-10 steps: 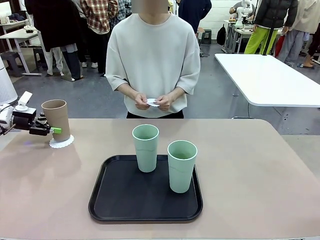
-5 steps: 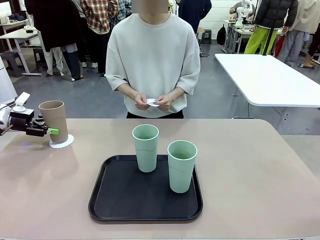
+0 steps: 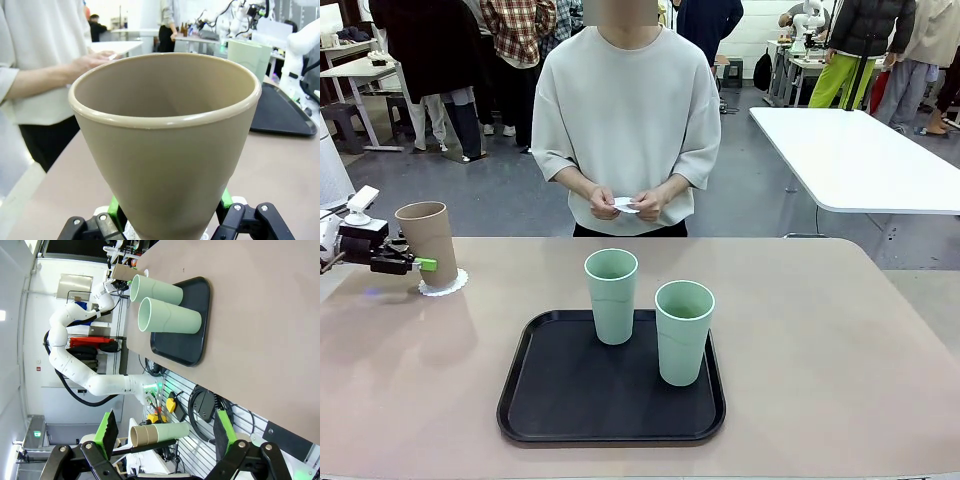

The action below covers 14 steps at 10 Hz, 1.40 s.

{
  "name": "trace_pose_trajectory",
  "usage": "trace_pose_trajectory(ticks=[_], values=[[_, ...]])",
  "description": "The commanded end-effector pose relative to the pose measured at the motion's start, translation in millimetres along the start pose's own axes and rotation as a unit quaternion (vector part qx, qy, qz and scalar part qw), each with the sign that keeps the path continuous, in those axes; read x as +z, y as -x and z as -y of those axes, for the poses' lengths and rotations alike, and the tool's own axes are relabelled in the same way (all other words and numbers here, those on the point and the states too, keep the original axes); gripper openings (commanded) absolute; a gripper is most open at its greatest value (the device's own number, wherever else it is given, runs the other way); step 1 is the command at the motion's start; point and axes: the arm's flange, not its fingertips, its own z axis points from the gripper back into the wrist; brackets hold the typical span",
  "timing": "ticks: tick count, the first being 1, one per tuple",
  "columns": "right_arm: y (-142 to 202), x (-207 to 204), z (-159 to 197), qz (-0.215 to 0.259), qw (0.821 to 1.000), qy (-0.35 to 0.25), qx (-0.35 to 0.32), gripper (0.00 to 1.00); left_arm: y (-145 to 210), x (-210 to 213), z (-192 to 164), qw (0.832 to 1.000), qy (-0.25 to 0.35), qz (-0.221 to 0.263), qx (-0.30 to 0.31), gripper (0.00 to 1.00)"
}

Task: Place coasters on the table and set cups on them.
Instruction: Pick up one Reusable plastic cup and place it on a coaster set by the human.

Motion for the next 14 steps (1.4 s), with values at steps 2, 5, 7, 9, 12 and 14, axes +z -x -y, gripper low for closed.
trace_pose_trajectory(ticks=[2,5,7,9,12,14], values=[[-1.7,0.3,0.6,0.004,1.000,-0.011,0.008,1.00,6.2,-0.5,-0.3,1.000,0.004,-0.002,-0.017,0.83],[-1.7,0.3,0.6,0.004,1.000,-0.011,0.008,1.00,8.2,-1.8,-2.5,1.000,0.006,-0.003,-0.019,0.83],[-1.7,0.3,0.6,0.004,1.000,-0.011,0.008,1.00,10.7,-2.3,-3.6,1.000,0.011,-0.011,-0.016,0.83],[-1.7,0.3,0.6,0.004,1.000,-0.011,0.008,1.00,11.3,-3.0,-4.0,1.000,0.016,-0.016,-0.015,1.00],[-1.7,0.3,0.6,0.004,1.000,-0.011,0.008,1.00,11.8,-2.4,-4.7,0.999,0.018,-0.029,-0.013,1.00],[-1.7,0.3,0.6,0.004,1.000,-0.011,0.008,1.00,11.6,-1.4,-6.6,0.999,0.019,-0.039,-0.016,1.00]])
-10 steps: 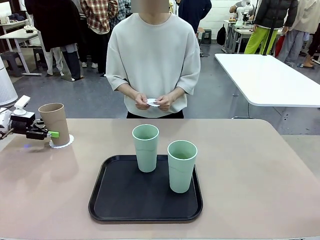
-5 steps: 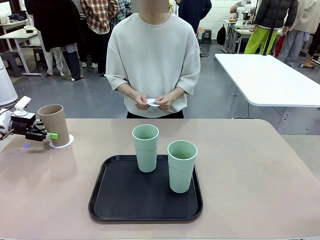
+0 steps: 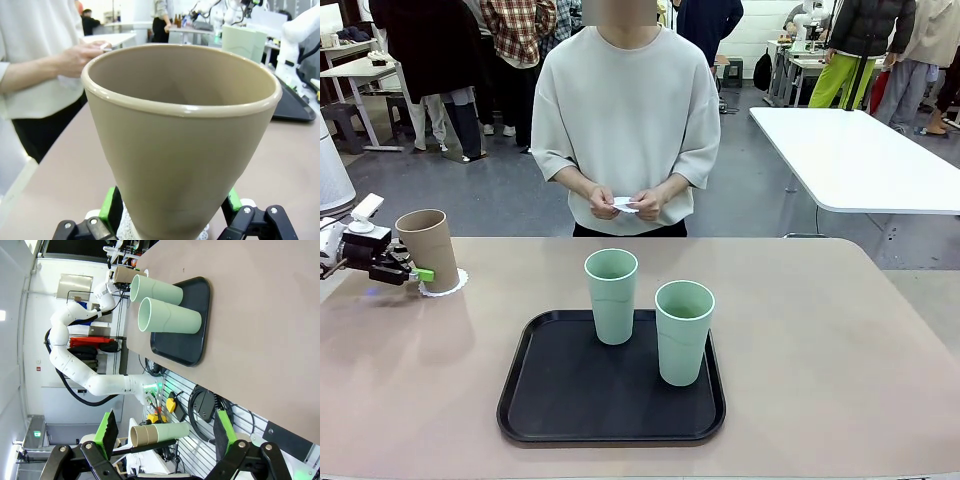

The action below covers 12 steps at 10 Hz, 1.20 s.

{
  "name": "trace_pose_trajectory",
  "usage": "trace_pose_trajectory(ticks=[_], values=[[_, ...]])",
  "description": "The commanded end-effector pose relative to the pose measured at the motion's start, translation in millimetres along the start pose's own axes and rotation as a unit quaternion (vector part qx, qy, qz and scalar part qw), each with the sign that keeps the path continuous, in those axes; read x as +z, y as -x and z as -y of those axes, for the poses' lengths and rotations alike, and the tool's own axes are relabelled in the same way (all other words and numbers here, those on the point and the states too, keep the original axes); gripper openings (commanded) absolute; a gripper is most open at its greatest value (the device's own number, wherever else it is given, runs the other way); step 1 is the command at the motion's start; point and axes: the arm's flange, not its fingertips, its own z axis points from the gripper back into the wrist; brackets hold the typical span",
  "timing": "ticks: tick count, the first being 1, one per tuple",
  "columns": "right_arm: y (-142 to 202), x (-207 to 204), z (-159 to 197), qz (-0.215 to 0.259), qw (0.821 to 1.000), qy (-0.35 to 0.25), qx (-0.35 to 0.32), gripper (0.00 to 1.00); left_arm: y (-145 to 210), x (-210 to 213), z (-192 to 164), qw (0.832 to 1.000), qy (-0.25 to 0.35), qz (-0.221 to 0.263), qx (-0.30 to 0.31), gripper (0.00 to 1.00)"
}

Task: Place coasters on the table and set cups on them.
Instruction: Pick up one Reusable plastic cup and place it on a coaster set by the human.

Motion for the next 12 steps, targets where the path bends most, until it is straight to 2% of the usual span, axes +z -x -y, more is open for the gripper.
trace_pose_trajectory(ticks=[1,3,6,11,12], values=[[-2,0,1,0.004,1.000,-0.011,0.008,1.00,0,1,-7,1.000,0.003,-0.020,-0.003,1.00],[-2,0,1,0.004,1.000,-0.011,0.008,1.00,2,3,-12,0.999,-0.003,-0.037,-0.004,1.00],[-2,0,1,0.004,1.000,-0.011,0.008,1.00,-2,15,-12,0.994,-0.018,-0.105,-0.017,1.00],[-2,0,1,0.004,1.000,-0.011,0.008,1.00,-39,58,17,0.979,-0.061,-0.188,-0.043,1.00],[-2,0,1,0.004,1.000,-0.011,0.008,1.00,-55,69,29,0.971,-0.076,-0.224,-0.041,1.00]])
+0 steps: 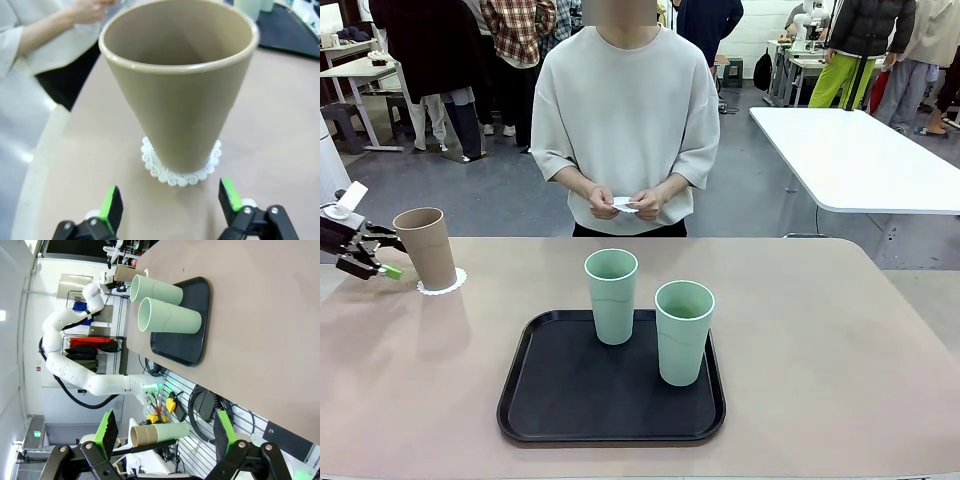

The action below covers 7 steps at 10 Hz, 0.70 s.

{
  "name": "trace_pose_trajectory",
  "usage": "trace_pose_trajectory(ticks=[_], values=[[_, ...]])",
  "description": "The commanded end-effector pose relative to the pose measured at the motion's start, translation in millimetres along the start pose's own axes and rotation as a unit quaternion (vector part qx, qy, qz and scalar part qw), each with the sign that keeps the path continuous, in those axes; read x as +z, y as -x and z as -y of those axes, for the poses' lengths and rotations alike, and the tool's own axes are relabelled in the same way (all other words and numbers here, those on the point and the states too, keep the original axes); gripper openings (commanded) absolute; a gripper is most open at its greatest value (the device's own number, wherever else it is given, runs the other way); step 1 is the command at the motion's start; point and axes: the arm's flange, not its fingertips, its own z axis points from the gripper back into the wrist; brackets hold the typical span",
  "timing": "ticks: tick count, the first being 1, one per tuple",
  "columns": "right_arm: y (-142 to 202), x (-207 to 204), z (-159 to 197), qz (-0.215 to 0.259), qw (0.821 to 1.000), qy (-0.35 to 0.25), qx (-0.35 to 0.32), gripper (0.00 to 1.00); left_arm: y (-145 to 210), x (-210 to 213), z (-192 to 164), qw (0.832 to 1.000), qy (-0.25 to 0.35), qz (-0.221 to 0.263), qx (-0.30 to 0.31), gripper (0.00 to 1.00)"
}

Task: Place coasters on the table and set cups on them.
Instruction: Pick up one Reusable plastic cup and place it on a coaster set by the human.

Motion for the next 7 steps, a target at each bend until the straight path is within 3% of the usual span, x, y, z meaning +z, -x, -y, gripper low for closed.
trace_pose_trajectory(ticks=[1,4,7], values=[[-2,0,0,0.004,1.000,-0.011,0.008,1.00,-31,24,29,0.996,-0.034,-0.076,0.006,1.00],[-2,0,0,0.004,1.000,-0.011,0.008,1.00,-104,67,69,0.965,-0.108,-0.235,-0.050,1.00],[-2,0,0,0.004,1.000,-0.011,0.008,1.00,-173,86,100,0.945,-0.141,-0.280,-0.095,1.00]])
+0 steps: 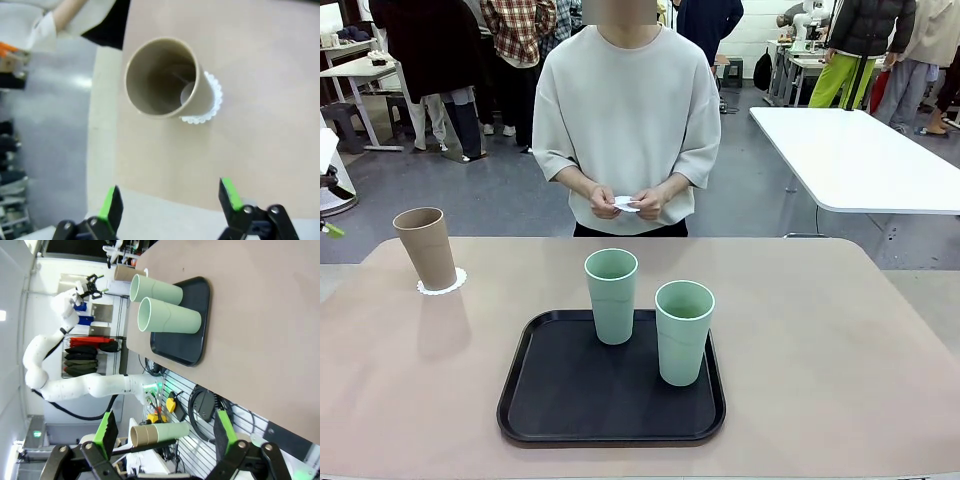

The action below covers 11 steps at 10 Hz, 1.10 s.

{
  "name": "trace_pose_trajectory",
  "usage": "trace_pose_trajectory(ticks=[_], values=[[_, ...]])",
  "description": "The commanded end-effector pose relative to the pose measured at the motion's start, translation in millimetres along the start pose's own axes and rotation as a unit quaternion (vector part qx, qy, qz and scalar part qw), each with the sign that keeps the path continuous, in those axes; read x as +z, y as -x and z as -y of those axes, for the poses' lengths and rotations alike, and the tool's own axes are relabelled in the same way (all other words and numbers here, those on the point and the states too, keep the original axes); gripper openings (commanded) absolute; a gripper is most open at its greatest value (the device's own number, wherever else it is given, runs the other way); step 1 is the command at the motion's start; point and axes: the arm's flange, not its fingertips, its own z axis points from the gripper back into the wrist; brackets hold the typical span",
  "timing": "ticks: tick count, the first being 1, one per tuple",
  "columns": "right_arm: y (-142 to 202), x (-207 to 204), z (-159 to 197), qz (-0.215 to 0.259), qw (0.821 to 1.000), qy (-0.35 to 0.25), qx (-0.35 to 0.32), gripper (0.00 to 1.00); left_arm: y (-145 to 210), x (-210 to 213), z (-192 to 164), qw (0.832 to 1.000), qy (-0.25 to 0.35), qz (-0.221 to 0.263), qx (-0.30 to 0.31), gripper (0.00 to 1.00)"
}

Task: Place coasters on the table and set cups on them.
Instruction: Pick up one Reusable plastic cup and place it on a coaster set by the human.

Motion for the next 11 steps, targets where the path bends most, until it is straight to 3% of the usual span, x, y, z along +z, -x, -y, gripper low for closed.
trace_pose_trajectory(ticks=[1,5,9,11], values=[[-1,1,0,0.005,1.000,-0.011,0.008,1.00,-29,11,16,0.999,0.028,-0.017,-0.012,1.00],[-1,1,0,0.005,1.000,-0.011,0.008,1.00,-86,44,53,0.994,0.083,-0.061,-0.036,1.00],[-1,1,0,0.005,1.000,-0.011,0.008,1.00,-124,42,101,0.979,0.126,-0.159,-0.027,1.00],[-1,1,0,0.005,1.000,-0.011,0.008,1.00,-119,34,108,0.984,0.126,-0.118,-0.045,1.00]])
